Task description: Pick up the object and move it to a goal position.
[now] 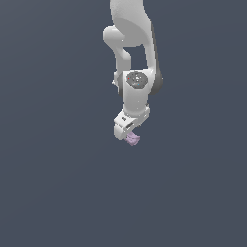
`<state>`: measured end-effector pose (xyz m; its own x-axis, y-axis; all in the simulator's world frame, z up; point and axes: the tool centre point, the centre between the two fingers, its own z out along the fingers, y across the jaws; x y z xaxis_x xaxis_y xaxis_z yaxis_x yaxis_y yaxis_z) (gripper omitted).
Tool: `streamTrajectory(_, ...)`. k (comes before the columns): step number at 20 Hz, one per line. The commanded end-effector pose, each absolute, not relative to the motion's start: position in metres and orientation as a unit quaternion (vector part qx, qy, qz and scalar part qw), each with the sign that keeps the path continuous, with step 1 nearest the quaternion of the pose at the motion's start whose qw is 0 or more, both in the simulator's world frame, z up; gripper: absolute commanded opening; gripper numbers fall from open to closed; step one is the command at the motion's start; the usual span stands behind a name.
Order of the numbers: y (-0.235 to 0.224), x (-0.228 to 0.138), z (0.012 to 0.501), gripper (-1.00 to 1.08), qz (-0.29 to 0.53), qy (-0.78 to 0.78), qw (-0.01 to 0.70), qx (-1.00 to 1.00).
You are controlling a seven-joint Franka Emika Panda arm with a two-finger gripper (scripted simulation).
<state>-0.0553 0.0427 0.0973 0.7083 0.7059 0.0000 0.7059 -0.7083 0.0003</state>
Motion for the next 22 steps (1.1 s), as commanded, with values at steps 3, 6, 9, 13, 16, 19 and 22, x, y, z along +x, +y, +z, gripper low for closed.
streamTrajectory(3, 0.043, -0.056, 0.086, 1.0, 0.0, 0.382, 0.0, 0.924)
streamTrajectory(6, 0.043, -0.057, 0.072, 1.0, 0.0, 0.383, 0.0, 0.924)
streamTrajectory(9, 0.043, -0.057, 0.058, 1.0, 0.0, 0.384, 0.0, 0.923)
streamTrajectory(13, 0.043, -0.056, 0.049, 1.0, 0.0, 0.384, 0.0, 0.923)
streamTrajectory(16, 0.043, -0.056, 0.048, -1.0, 0.0, 0.384, 0.0, 0.923)
streamTrajectory(19, 0.043, -0.056, 0.048, -1.0, 0.0, 0.384, 0.0, 0.923)
streamTrajectory(22, 0.043, -0.056, 0.048, -1.0, 0.0, 0.384, 0.0, 0.923)
